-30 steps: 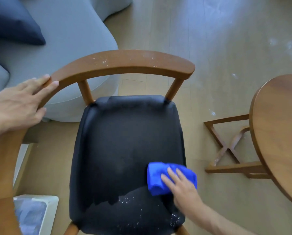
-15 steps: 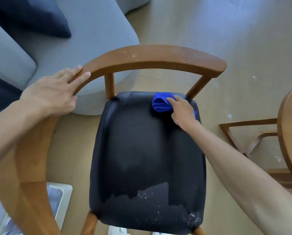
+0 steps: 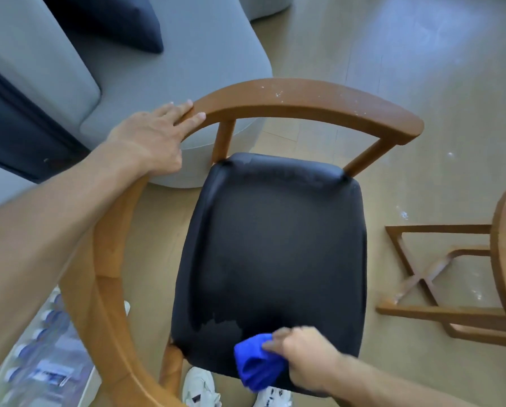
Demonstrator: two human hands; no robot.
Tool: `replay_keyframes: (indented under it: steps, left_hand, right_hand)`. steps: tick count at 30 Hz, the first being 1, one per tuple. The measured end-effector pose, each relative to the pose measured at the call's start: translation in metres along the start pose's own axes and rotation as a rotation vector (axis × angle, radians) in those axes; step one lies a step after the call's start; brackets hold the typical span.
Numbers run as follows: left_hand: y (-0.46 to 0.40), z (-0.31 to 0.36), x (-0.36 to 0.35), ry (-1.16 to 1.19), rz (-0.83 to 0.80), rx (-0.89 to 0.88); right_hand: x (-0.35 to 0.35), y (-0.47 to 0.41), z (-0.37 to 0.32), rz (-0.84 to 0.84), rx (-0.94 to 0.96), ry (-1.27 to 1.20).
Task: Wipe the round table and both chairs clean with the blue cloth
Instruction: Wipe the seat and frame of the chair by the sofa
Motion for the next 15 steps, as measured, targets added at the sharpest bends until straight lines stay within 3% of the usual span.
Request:
replay_keyframes:
  steps: [4, 6, 10, 12, 15]
  left_hand:
    - [-0.001, -0.002, 0.000, 0.016, 0.010, 0.015]
    - [-0.001, 0.000, -0.001, 0.029, 0.007, 0.017]
    - [-0.003, -0.001, -0.002, 0.055, -0.003, 0.028]
    - [-0.004, -0.002, -0.002, 0.061, -0.003, 0.036]
    - [-0.004, -0.002, -0.002, 0.073, 0.003, 0.027]
  right_hand:
    - [0.127, -0.036, 0.044, 0.539, -0.144, -0.002]
    - [0.180, -0.066, 0.058, 0.702, -0.223, 0.046]
    - [0.214, -0.133, 0.055, 0.734, -0.369, 0.091]
    - [0.190, -0.147, 0.035, 0.721, -0.400, 0.150]
    - [0.124, -0.124, -0.014, 0.682, -0.258, 0.363]
Point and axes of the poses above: each hand's wrist, its own y-axis away from the middle knuckle, its own x-axis out of the back of the hand, z = x × y, the point moved 8 cm from there along -y, towards the middle knuckle, and after that the axes turned 3 degrees about x, right-handed, at the moved point
